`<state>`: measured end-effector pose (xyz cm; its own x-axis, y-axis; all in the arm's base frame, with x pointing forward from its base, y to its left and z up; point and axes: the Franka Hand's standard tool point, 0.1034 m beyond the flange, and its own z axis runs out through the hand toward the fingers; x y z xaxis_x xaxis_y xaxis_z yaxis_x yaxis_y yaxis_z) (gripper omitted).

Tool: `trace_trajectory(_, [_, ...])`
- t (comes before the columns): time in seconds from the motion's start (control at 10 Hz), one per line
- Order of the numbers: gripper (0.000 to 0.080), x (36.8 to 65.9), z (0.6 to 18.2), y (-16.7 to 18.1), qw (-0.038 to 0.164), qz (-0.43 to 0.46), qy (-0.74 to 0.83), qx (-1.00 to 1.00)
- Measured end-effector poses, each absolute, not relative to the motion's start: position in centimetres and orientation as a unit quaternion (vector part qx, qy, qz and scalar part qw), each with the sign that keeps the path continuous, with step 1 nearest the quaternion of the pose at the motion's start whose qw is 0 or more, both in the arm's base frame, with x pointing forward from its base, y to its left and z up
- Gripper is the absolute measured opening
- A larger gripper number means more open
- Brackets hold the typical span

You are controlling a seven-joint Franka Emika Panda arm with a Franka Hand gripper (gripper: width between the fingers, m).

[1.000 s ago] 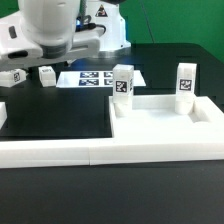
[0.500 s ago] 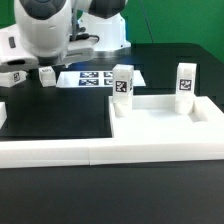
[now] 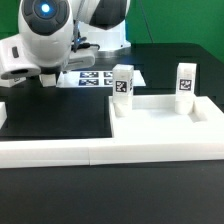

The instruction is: Assemble square table

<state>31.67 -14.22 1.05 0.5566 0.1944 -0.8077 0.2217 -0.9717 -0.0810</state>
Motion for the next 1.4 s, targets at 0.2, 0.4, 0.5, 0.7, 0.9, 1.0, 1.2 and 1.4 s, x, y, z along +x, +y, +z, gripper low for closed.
trace_trajectory(0.2, [0.0649,31.7,1.0,-14.1,0.015,-0.455,0.12,0.882])
trace_trajectory(0.4, [0.037,31.7,1.0,-14.1,0.015,-0.455,0.12,0.882])
trace_trajectory(0.5, [0.037,31.7,1.0,-14.1,0.015,-0.455,0.12,0.882])
trace_trajectory(0.7, [0.0288,31.7,1.0,-14.1,0.015,-0.455,0.12,0.882])
trace_trajectory(0.9, [0.0288,31.7,1.0,-14.1,0.015,-0.455,0.12,0.882])
trace_trajectory(1.0, [0.0288,31.7,1.0,-14.1,0.015,-0.455,0.12,0.882])
trace_trajectory(1.2, [0.0288,31.7,1.0,-14.1,0.015,-0.455,0.12,0.882])
trace_trajectory(1.4, [0.0288,32.7,3.4,-13.9,0.006,-0.469,0.121,0.875])
